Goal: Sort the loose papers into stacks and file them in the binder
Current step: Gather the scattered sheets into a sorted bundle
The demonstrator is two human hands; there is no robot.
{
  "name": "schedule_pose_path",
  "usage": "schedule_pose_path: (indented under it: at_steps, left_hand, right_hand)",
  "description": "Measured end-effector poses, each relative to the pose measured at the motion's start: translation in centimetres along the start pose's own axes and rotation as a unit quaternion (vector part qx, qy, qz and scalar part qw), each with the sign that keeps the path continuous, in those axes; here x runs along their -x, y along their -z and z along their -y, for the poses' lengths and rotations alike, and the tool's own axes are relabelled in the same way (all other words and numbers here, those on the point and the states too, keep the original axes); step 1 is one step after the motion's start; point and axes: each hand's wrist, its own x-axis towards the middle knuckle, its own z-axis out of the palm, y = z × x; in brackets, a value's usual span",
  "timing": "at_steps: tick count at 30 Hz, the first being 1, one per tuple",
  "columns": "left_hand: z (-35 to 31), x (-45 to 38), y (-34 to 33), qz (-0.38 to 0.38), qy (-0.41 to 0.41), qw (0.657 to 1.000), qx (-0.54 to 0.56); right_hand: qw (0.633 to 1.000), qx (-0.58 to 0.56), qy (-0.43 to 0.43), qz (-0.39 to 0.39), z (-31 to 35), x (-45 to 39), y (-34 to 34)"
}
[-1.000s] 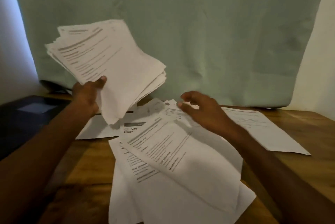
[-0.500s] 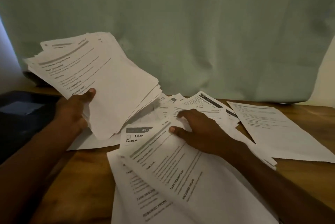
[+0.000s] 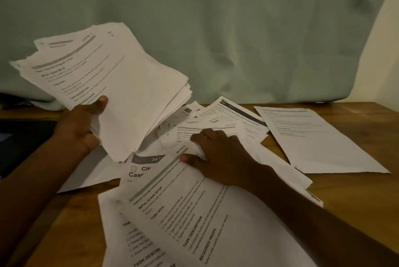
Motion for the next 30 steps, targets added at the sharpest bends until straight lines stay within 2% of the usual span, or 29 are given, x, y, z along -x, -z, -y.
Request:
schedule_pose_path:
  at_steps: [4, 6, 8, 11, 14, 16, 18, 20, 23, 26, 28, 30]
  left_hand:
    - [0.7, 0.3, -0.7, -0.006, -0.004, 1.0, -0.008]
    - [1.1, -0.9, 0.1, 0.008, -0.009, 0.999, -0.036]
    - [0.8, -1.1, 0.5, -0.006, -0.005, 1.0, -0.021]
    - [0.3, -1.6, 1.1, -0.031, -0.012, 0.999, -0.014]
    - [0.0, -1.6, 2.1, -0.031, -0.021, 0.999, -0.028]
    - [-0.4, -1.2, 2.3, -0.032, -0.027, 0.998, -0.04]
    - [-0.4, -1.0, 2.3, -0.041, -0.031, 0.998, -0.037]
    - [-0.5, -0.9, 2.3, -0.048, -0.03, 0.998, -0.029]
    - [-0.7, -0.8, 2.4, -0.058, -0.021, 0.998, -0.027]
    - [-0.7, -0.6, 2.4, -0.054, -0.028, 0.998, -0.025]
    - [-0.5, -0.9, 2.7, -0.053, -0.036, 0.998, -0.018]
    - [-0.5, -1.4, 3.1, -0.046, -0.039, 0.998, -0.002]
  right_hand:
    - [0.998, -0.016, -0.043, -0.032, -1.7, -0.6, 0.5]
    - [0.998, 0.01, -0.068, 0.003, -2.9, -0.9, 0.7]
    - [0.995, 0.007, -0.096, 0.026, -4.1, -0.8, 1.4]
    - [0.99, 0.016, -0.136, -0.026, -4.9, -0.6, 2.4]
    - [0.994, -0.025, -0.082, -0.069, -3.8, -0.4, 2.7]
    - [0.997, -0.073, 0.003, -0.018, -1.9, 0.3, 2.2]
    - [0.994, -0.061, 0.075, 0.06, 0.1, 1.0, 1.2]
    - [0.993, -0.059, 0.084, 0.058, 1.0, 0.9, 0.5]
    - [0.998, -0.048, 0.021, -0.019, 0.0, 0.3, 0.9]
    - [0.997, -0.024, -0.069, -0.032, -2.3, 0.3, 2.2]
    - [0.992, 0.04, -0.113, -0.048, -3.6, 0.7, 3.6]
    - [0.989, 0.072, -0.131, -0.009, -4.2, 1.4, 4.9]
